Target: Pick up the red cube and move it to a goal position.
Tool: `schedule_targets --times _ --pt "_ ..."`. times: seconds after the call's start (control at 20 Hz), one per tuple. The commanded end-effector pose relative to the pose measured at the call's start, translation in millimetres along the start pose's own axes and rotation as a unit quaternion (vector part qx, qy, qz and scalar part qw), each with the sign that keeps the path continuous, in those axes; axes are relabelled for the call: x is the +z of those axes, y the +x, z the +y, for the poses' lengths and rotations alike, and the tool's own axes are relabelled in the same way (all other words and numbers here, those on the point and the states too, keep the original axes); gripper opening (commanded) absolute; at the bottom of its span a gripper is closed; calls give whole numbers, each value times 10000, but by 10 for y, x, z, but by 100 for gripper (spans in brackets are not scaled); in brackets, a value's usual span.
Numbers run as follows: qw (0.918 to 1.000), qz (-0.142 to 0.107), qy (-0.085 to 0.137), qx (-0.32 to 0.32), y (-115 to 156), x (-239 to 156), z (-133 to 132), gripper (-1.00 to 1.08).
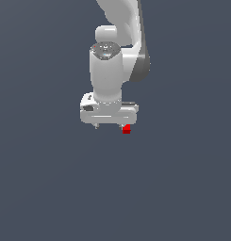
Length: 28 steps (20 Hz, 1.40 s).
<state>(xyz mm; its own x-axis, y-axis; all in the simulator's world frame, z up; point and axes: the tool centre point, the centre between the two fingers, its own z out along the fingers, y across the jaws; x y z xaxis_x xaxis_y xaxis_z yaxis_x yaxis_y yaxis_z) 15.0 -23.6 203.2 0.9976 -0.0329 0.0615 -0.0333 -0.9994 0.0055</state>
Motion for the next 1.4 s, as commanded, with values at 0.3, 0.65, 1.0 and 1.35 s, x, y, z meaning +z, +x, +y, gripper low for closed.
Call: schedule_targets --times 0.3,0.65,1.0,1.35 --pt "10000 -14 2 -11 -60 82 -42 100" --pt "10000 -71 8 -55 -296 406 -205 100" --pt "9998 -171 21 -129 -712 965 -485 100" --pt "9995 -257 31 -193 -1077 1456 -730 100"
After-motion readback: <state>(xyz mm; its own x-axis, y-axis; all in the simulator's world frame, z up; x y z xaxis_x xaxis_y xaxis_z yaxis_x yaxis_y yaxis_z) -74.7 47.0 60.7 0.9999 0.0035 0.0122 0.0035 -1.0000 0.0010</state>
